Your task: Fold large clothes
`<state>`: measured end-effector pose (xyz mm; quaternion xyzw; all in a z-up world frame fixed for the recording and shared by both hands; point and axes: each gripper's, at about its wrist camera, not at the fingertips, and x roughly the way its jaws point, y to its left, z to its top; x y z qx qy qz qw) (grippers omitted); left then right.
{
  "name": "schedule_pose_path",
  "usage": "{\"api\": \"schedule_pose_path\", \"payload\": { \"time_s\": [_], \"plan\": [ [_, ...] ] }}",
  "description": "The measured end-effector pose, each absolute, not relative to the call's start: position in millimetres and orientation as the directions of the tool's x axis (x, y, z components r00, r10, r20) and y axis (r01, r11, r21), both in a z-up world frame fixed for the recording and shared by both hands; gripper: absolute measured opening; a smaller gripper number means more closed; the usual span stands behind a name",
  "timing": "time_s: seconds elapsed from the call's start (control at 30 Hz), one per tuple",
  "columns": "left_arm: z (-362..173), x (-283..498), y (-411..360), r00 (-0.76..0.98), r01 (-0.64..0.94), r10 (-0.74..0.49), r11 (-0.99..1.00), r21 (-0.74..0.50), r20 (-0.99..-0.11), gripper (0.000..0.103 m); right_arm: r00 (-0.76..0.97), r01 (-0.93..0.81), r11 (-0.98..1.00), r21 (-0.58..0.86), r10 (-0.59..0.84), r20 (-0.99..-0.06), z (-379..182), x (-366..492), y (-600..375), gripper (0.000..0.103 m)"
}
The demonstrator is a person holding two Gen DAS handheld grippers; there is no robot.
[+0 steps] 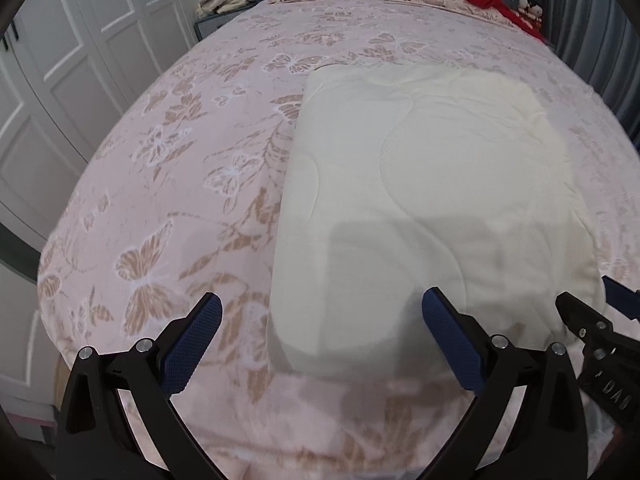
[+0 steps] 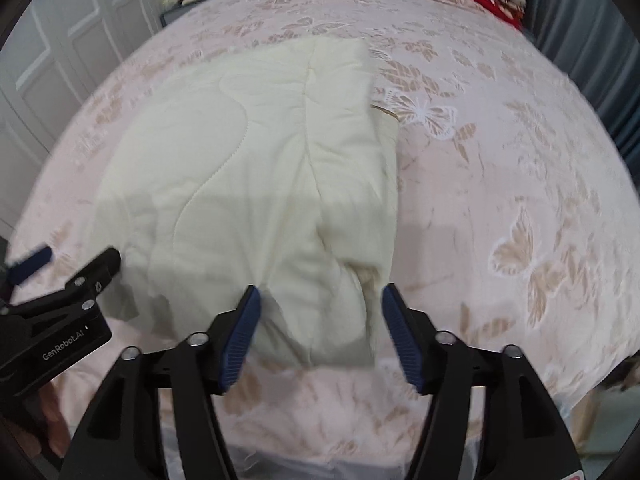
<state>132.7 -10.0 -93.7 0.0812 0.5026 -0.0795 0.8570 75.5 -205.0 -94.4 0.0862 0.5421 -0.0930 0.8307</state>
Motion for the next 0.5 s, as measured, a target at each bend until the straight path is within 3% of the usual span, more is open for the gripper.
{"api": "schedule_pose_path", "payload": {
  "time_s": [0.17, 0.5],
  "plan": [
    [-91, 131, 20, 0.437, 0.186, -0.166, 0.978, -0.092, -0.884, 0.098, 0.443, 0.29, 0.927, 0.239, 0.091, -0.892, -92, 58, -227, 0.083],
    [-125, 168, 45, 0.328, 0.113, -0.369, 0.929, -0.352, -0.869, 0.098, 0.461, 0.415, 0.739, 0.531, 0.333, -0.823, -144, 70, -263, 0.085]
  ]
}}
